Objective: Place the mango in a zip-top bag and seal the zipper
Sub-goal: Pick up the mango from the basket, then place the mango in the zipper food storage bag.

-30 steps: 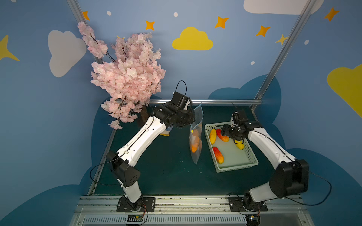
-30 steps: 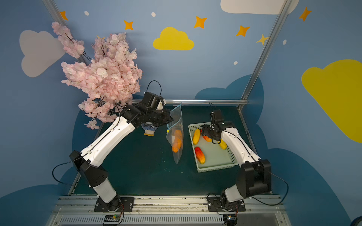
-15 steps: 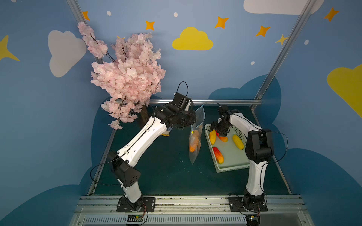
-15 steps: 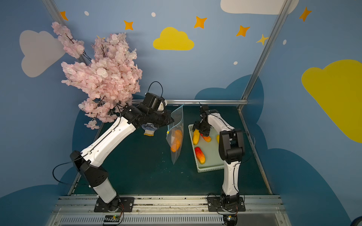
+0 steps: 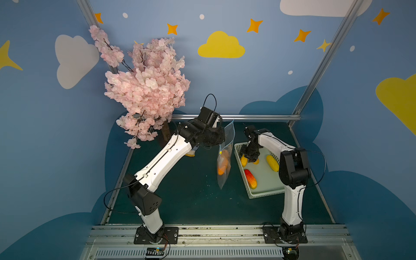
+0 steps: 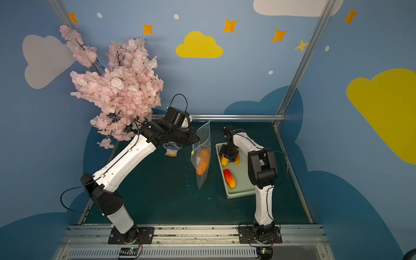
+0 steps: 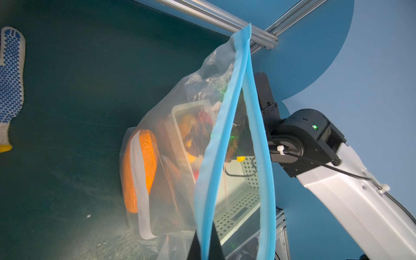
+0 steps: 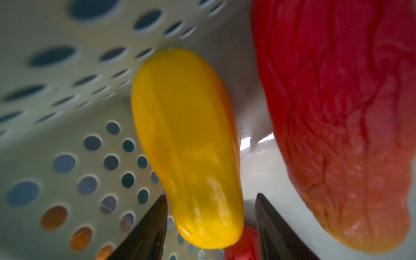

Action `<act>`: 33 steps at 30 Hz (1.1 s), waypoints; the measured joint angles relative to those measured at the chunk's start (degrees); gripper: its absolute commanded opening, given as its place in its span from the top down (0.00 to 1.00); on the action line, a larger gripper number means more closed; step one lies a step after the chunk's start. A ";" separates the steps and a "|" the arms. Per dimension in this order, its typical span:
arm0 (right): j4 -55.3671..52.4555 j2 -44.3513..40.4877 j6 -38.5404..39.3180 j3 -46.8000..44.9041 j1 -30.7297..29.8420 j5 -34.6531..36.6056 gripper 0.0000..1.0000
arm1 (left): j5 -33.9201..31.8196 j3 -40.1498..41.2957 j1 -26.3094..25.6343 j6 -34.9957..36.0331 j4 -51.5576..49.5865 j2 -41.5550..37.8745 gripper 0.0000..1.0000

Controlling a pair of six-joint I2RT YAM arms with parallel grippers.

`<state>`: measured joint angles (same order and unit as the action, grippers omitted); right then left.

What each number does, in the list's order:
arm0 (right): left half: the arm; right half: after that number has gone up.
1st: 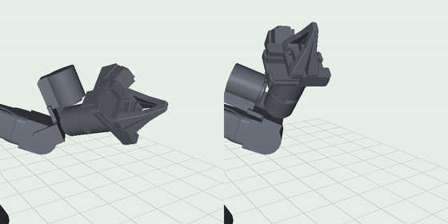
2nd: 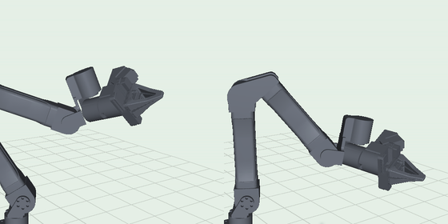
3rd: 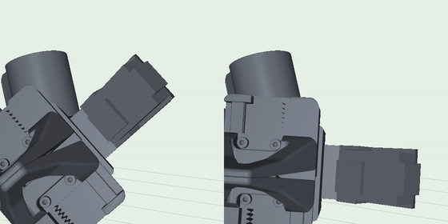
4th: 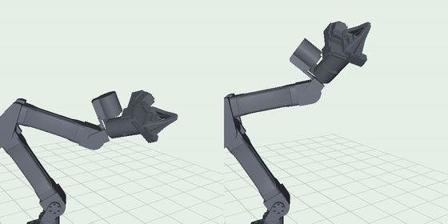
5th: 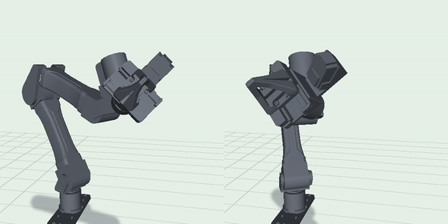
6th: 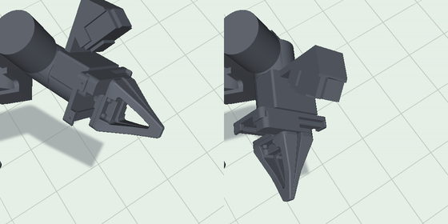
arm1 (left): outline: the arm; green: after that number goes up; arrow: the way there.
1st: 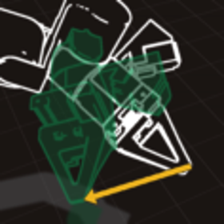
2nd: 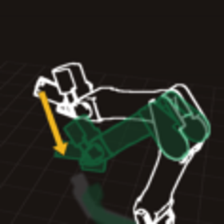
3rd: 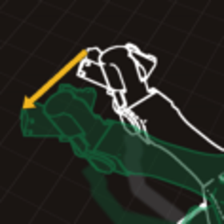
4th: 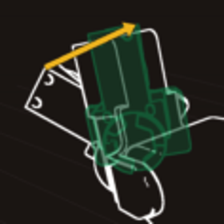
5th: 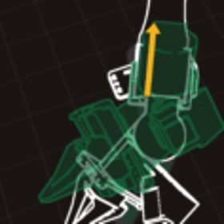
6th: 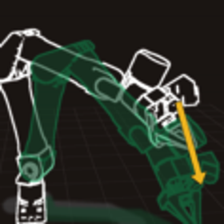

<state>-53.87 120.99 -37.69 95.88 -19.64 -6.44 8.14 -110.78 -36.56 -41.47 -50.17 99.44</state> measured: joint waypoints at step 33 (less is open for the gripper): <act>29.55 -32.76 6.62 -5.22 -13.51 -4.57 0.93 | 0.04 -1.29 -0.09 1.36 -0.55 2.67 0.97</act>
<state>-24.32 88.23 -31.07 90.65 -33.15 -11.00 8.19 -112.07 -36.64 -40.12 -50.72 102.10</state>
